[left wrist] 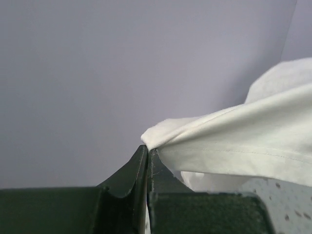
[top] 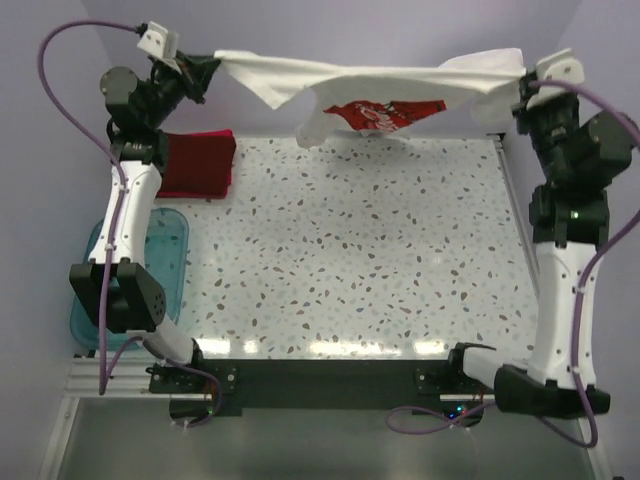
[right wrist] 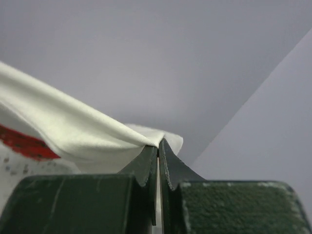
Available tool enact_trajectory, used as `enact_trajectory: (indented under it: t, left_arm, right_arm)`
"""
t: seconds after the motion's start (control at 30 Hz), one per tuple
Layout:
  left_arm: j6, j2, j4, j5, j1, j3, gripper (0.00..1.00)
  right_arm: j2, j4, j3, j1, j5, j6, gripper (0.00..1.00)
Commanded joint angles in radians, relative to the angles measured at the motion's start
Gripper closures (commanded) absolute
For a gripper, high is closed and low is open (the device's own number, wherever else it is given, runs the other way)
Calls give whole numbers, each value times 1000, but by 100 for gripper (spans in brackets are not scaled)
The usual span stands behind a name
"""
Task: Fold and stack the t-shirts
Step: Flatten the tshirt out
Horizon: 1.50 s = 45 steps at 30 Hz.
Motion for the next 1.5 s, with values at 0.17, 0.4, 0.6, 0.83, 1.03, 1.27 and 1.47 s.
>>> enact_trajectory:
  t: [0.17, 0.4, 0.6, 0.83, 1.03, 1.27, 1.47]
  left_arm:
    - [364, -180, -484, 167, 84, -474, 100]
    - [633, -36, -791, -2, 102, -436, 100]
    - [793, 4, -1008, -10, 107, -458, 100]
    - [829, -2, -1023, -177, 107, -569, 100]
    - [841, -2, -1063, -189, 105, -586, 100]
    - [881, -4, -1109, -212, 105, -587, 100]
    - [965, -66, -1189, -247, 86, -661, 100]
  right_arm:
    - [-470, -777, -542, -1, -472, -536, 98]
    - [-585, -1108, -632, 10, -663, -951, 25]
    - [-130, -854, -495, 11, -435, -509, 24]
    - [246, -812, -385, 100, -181, -201, 35]
    - [436, -537, -344, 123, -19, -18, 43]
    - [629, -491, -290, 177, 118, -11, 46]
    - [737, -526, -278, 177, 260, -100, 50]
